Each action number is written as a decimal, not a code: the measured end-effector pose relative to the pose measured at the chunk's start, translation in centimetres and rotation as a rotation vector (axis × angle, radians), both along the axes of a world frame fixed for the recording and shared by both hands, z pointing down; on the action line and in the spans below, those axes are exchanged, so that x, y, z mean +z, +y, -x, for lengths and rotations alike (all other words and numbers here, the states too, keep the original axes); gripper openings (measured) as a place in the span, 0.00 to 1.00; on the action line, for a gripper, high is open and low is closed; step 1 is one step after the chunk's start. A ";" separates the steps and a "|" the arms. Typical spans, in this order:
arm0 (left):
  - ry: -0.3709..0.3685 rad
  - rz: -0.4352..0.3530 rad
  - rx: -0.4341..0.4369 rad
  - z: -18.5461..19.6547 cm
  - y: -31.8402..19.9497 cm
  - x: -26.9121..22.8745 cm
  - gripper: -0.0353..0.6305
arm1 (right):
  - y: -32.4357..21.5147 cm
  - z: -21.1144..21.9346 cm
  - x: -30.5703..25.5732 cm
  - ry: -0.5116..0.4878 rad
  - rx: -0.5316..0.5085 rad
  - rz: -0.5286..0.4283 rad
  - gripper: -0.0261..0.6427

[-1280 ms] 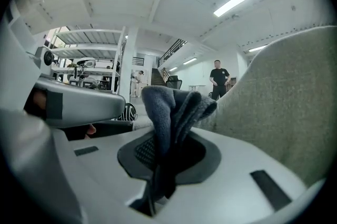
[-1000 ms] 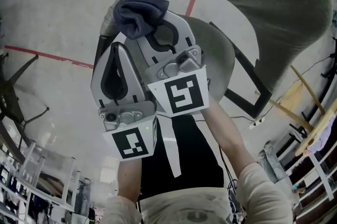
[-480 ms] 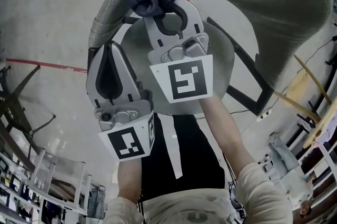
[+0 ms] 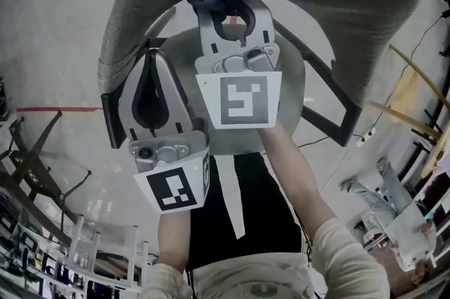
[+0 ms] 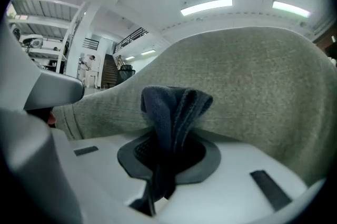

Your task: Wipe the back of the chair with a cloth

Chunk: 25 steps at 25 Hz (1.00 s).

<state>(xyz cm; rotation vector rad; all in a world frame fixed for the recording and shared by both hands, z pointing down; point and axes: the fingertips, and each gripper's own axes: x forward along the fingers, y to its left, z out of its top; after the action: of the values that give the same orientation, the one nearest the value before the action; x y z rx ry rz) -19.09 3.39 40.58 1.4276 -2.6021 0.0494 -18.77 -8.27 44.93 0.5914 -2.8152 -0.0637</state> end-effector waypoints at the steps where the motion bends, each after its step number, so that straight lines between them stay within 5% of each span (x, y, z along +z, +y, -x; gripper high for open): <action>1: 0.002 -0.001 0.015 -0.2 -0.6 0.0 0.08 | -0.9 -0.6 -0.1 -0.006 0.038 0.003 0.12; 12: 0.000 -0.004 0.208 -4.3 -5.6 -0.2 0.08 | -8.0 -10.7 -0.4 -0.015 0.429 0.028 0.12; 25: 0.005 0.009 0.447 -9.3 -8.4 0.8 0.08 | -10.0 -23.5 1.1 0.023 0.863 0.029 0.12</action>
<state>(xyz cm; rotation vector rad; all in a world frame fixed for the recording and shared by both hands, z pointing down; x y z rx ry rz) -9.75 -4.97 41.35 1.9699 -2.2217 0.1130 4.76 -18.31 46.03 1.6975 -2.2920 0.1336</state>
